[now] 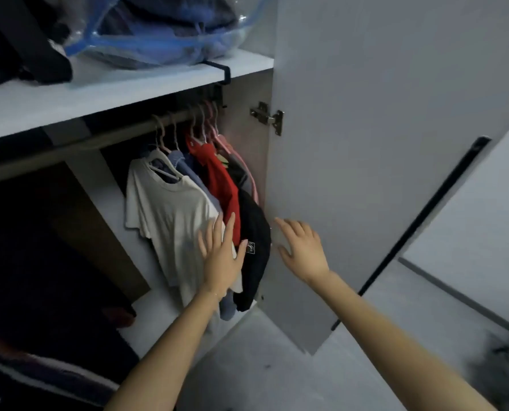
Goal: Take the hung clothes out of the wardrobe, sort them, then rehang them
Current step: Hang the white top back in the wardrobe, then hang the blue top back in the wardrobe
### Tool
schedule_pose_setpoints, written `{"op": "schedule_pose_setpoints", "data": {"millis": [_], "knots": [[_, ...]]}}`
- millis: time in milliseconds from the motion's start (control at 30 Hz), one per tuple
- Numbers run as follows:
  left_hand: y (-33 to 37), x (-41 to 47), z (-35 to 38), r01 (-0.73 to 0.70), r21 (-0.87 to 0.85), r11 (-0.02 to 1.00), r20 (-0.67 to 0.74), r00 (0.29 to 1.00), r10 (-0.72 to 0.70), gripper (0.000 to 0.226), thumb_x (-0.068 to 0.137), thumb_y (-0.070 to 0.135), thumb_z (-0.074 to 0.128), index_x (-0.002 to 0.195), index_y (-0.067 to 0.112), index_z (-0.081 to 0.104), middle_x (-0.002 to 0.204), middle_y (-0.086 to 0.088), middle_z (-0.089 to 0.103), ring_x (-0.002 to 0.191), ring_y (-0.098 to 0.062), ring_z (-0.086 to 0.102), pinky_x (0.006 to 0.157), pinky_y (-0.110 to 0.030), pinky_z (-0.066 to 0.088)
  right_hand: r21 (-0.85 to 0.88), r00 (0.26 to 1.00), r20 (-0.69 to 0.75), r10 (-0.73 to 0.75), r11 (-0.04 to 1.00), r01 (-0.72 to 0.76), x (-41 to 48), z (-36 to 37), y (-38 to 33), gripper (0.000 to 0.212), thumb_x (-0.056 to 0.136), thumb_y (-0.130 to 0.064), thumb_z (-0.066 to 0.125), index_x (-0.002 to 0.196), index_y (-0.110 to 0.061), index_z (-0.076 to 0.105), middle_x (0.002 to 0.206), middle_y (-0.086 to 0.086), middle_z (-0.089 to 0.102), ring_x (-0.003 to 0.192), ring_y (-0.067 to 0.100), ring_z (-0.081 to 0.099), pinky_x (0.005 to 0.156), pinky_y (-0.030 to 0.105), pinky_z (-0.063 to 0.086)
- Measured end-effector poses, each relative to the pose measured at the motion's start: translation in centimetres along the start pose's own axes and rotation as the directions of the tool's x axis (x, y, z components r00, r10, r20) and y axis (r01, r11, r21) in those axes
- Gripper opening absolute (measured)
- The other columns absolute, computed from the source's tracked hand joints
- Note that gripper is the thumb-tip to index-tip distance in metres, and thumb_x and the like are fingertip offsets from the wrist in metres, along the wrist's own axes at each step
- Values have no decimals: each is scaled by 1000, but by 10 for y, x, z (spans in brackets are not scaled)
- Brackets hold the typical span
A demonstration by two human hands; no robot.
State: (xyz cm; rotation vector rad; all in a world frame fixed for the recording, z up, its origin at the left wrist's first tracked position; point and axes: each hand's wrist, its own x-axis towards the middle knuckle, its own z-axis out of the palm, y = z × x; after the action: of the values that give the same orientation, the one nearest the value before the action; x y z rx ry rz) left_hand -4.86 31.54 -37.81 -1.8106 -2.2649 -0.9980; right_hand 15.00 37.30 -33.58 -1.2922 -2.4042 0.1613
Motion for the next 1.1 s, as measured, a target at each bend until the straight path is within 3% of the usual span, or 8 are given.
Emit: {"op": "schedule_pose_setpoints", "data": {"millis": [133,233,500,700,833,1100], "knots": [[63,-49,27,-55,-13,998,126,990,56,64,97,55,33,155,29,27,162,-4,25,150,-27,19,120,-55,13,-57,998,-6,67,996,-67,-74,-30,44,58,89,-25,64,144,-18,45,136,7,54,125,31,49,92,42,43],[112,-84,48,-127,-19,992,200,971,128,65,95,55,32,154,28,31,160,-3,31,149,-29,23,118,-58,17,-95,989,-24,146,984,-147,-134,-54,81,58,89,-27,65,143,-16,46,136,10,54,125,34,49,92,45,45],[252,-159,99,-326,-162,931,364,858,364,68,95,58,24,156,28,25,162,-2,24,151,-27,14,120,-54,6,-138,883,-34,468,873,-468,-282,-115,172,60,100,-37,48,154,-23,26,157,7,30,144,30,24,114,43,22],[348,-185,140,-472,-284,835,419,722,551,66,100,46,48,157,29,19,165,3,15,153,-21,2,121,-52,1,-151,756,-81,650,741,-654,-349,-149,227,64,99,-37,49,155,-24,21,159,8,27,146,31,22,116,43,21],[408,-183,177,-542,-359,760,428,628,650,66,100,48,45,158,29,17,165,3,12,153,-19,1,121,-53,1,-154,667,-132,733,650,-745,-378,-167,269,66,96,-36,54,154,-23,26,156,10,32,144,33,28,114,44,24],[527,-164,262,-629,-463,624,461,430,776,68,95,56,34,156,29,21,165,1,16,153,-23,7,120,-54,0,-98,389,-191,901,377,-921,-418,-199,360,67,96,-39,52,155,-26,22,159,7,27,146,31,23,117,47,23]]}}
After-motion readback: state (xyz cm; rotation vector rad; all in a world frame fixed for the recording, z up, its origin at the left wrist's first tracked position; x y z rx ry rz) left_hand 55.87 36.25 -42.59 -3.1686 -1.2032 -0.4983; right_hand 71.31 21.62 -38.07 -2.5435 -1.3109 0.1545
